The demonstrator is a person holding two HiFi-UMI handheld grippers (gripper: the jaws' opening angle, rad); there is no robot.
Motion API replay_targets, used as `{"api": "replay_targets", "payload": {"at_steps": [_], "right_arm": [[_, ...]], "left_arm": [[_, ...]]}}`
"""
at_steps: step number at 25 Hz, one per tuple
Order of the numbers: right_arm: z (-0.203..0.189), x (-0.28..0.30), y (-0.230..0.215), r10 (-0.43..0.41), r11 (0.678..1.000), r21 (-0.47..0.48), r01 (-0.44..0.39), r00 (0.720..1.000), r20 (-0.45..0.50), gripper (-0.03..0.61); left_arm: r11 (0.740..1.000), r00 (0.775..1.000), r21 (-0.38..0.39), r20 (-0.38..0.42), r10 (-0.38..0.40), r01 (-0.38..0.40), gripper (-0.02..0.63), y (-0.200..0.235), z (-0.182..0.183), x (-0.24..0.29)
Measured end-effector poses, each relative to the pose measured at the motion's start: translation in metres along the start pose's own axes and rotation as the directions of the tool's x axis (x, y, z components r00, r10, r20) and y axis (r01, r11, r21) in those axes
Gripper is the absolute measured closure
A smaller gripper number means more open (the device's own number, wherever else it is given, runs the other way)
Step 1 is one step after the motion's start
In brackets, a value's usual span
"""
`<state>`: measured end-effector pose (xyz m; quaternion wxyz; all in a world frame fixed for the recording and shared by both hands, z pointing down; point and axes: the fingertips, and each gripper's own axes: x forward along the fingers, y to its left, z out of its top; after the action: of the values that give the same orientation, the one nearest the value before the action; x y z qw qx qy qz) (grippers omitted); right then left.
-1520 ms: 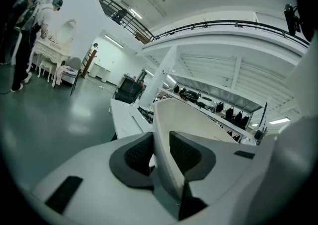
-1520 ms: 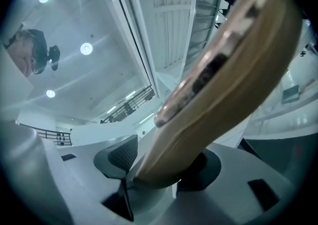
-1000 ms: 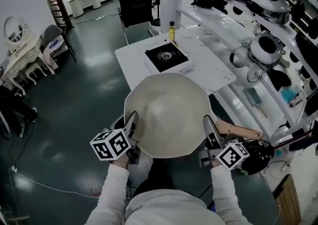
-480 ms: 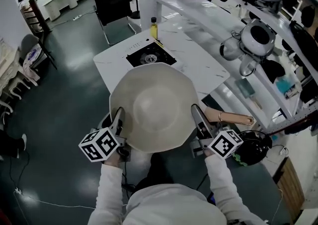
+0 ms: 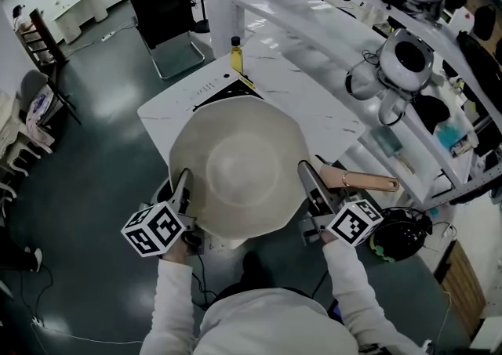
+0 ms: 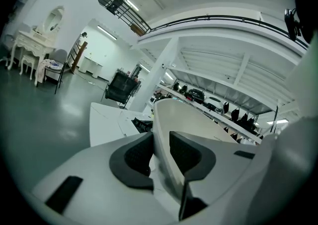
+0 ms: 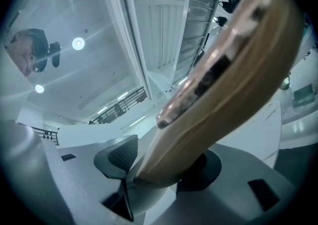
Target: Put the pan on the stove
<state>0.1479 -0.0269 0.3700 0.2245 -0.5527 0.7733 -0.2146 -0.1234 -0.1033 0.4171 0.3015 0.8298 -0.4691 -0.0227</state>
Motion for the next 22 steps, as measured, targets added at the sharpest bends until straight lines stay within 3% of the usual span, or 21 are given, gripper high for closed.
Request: {"api": "replay_targets", "payload": {"at_steps": [5,13,22], "right_arm": [[0.002,0.027,-0.006,-0.008,1.0,-0.003,0.008,1.0,0.008,0.322],[-0.001,0.05,-0.031,-0.035,0.999,0.01,0.035,0.999,-0.002,0.322],[0.009,0.099,-0.059,-0.014,1.0,0.025,0.015,1.0,-0.022,0.322]], "left_arm": [[1.0,1.0,0.007,-0.001,-0.013,0.013,0.506,0.011,0.018,0.024],[1.0,0.999,-0.002,-0.033,-0.019,0.019,0.506,0.022,0.016,0.06],[1.0,1.0,0.0,-0.028,0.007,-0.007,0.506,0.031,0.037,0.105]]}}
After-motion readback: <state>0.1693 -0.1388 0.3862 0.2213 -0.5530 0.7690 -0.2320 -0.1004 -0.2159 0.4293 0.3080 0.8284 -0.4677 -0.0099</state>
